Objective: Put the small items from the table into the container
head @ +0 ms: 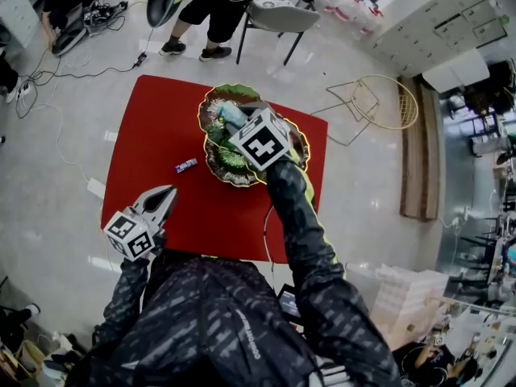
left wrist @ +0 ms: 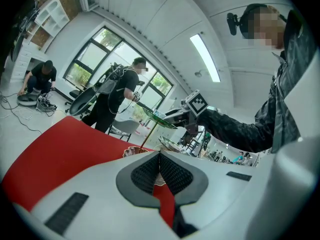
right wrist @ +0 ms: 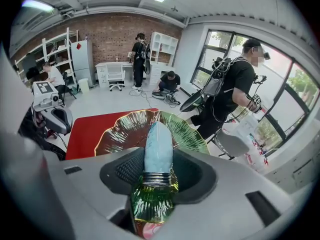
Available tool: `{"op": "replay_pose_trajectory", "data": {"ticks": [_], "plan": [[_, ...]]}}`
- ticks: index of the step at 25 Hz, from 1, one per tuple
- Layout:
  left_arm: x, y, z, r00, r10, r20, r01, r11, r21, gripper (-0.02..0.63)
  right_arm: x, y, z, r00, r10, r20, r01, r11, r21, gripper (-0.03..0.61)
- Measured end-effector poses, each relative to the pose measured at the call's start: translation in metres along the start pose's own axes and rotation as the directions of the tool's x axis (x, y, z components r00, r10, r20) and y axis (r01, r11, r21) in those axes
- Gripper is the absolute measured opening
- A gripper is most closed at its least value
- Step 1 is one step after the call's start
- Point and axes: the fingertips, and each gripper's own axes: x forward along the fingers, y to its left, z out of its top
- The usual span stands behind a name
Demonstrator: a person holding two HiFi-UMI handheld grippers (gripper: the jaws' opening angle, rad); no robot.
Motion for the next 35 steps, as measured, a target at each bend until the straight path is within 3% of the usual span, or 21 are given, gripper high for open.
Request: {"op": "replay_pose_trajectory", "data": {"ticks": [17,35], "plan": [[-0.001,-0.011,0.006,1.000,-0.030,0.007,0.030,0.999,0.034,0.010,-0.023,0.002,0.010,0.998,-0.050,0.045,0.052,0.998,-0.026,0.178],[0.020,-0.053,0.007,0.996,-0.078,-0.038,0.082,0.991,0.102,0.009,-0.087,0.041,-0.008,0.985,-0.088,0.147,0.087,0.996,0.012,0.178]]}}
